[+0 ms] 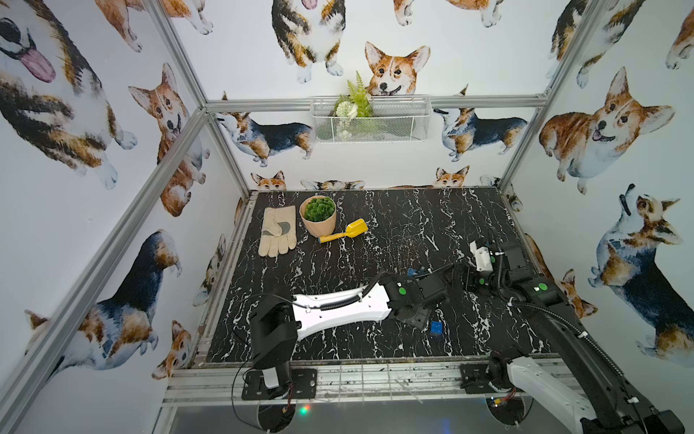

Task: Assemble a spoon with lego
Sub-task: Pick up the lego brick from the center of the board, then assemble the lego brick with the lego brick.

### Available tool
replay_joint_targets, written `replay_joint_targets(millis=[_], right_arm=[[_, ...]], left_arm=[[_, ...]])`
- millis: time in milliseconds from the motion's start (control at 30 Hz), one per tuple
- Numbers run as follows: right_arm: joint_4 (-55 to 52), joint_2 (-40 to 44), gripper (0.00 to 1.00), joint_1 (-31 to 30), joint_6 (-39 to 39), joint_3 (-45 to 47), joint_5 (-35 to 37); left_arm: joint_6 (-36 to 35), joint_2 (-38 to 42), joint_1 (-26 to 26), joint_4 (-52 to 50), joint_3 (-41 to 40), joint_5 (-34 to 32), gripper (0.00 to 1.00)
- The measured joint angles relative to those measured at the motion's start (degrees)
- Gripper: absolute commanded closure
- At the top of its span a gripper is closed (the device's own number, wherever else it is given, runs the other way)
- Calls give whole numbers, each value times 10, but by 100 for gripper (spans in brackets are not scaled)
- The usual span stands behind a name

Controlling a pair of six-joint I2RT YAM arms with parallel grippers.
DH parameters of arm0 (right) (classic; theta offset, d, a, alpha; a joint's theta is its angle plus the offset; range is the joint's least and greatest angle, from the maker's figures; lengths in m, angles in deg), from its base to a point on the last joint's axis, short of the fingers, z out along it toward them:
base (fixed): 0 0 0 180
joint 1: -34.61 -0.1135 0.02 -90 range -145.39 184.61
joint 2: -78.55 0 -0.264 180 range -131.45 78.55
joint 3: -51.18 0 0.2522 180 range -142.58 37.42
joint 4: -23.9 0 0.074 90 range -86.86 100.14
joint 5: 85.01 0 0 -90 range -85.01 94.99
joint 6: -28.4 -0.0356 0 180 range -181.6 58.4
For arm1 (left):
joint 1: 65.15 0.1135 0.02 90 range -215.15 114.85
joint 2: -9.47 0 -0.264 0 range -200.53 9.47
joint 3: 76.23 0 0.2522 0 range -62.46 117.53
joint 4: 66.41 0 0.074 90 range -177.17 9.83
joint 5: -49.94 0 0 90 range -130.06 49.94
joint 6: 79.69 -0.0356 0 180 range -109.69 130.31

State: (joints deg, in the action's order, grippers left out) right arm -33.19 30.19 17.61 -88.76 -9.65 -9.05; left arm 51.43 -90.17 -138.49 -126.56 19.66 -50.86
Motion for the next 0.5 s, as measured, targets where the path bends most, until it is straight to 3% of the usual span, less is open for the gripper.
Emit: replay_joint_targets(millis=[500], right_arm=[[-10, -18, 0, 0, 2, -16, -49]], left_arm=[[13, 115, 87, -77, -2, -44, 53]])
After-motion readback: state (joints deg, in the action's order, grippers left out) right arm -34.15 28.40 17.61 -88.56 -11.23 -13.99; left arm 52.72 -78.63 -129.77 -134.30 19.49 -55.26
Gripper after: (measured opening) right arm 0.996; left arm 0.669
